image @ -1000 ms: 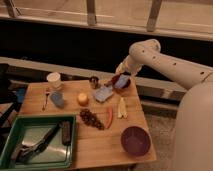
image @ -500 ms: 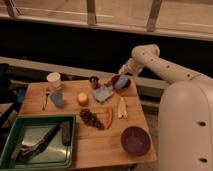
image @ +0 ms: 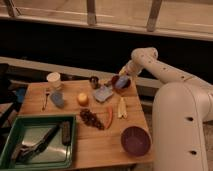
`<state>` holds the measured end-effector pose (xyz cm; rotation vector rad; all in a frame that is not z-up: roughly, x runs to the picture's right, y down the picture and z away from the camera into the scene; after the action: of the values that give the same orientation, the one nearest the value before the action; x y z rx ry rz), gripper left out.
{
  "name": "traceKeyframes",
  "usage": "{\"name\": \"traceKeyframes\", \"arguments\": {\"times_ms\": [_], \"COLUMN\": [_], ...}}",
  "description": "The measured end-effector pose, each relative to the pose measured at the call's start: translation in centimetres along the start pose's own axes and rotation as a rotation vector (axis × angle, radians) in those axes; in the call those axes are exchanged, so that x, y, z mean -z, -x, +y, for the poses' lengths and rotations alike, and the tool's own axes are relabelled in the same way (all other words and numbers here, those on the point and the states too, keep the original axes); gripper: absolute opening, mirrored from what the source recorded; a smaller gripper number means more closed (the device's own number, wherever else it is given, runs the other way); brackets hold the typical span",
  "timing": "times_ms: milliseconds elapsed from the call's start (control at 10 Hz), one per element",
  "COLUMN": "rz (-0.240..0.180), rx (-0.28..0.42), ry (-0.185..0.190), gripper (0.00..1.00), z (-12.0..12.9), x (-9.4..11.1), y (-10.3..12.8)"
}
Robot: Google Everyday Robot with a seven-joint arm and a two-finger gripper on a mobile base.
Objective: Place sponge in plastic cup
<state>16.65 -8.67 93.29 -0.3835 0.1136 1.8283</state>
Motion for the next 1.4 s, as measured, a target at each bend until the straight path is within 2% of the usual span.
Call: {"name": "traceKeyframes", "arguments": {"times_ms": [300, 600, 1200, 1300, 1400], "rz": [-0.016, -0.001, 0.024, 0.026, 0.028], "rx": [0.013, 0.022, 0.041, 0.045, 0.046], "ry": [-0.004, 0.019, 0.019, 0.014, 0.01], "gripper": [0.63, 0.63, 0.63, 0.57, 0.47], "z": [-0.8, 0.3, 0.7, 0.7, 0.6], "x": [-0.7, -2.8, -4.2, -4.4, -4.5], "y": [0.4, 0.6, 0.0, -0.1, -0.2]}}
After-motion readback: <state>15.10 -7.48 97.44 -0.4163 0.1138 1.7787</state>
